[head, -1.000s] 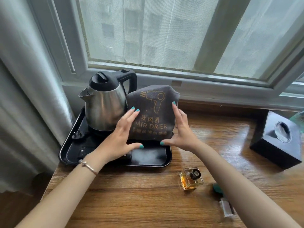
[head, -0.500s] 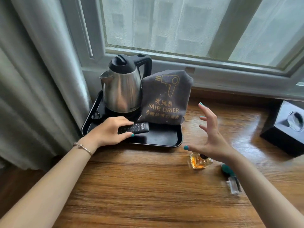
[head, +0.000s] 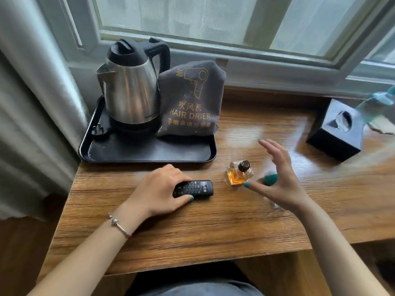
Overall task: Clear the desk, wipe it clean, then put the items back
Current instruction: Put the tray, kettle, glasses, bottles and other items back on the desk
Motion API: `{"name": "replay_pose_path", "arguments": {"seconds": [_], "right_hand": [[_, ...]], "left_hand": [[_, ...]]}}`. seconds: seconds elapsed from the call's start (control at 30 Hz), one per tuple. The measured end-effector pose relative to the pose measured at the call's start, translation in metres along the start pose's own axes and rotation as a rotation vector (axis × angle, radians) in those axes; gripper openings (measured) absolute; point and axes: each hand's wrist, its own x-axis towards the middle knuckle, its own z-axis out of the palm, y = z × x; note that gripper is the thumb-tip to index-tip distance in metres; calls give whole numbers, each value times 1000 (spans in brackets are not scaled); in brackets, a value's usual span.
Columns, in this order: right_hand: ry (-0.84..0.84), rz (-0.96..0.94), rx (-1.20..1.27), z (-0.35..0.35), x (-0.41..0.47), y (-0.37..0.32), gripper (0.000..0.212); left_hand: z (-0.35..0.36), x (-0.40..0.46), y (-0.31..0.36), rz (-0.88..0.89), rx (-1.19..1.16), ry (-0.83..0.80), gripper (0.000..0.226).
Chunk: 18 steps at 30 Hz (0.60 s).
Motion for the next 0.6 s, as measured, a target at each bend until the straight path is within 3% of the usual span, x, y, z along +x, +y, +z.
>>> {"name": "replay_pose_path", "arguments": {"seconds": [0.23,0.6], "right_hand": [[66,171,38,-19,-45,16,88],[113,238,75,-47,-84,36,79]], "left_hand": [[-2,17,38,51,-52,70,73],[21,64,130,208,-208,105,73]]}}
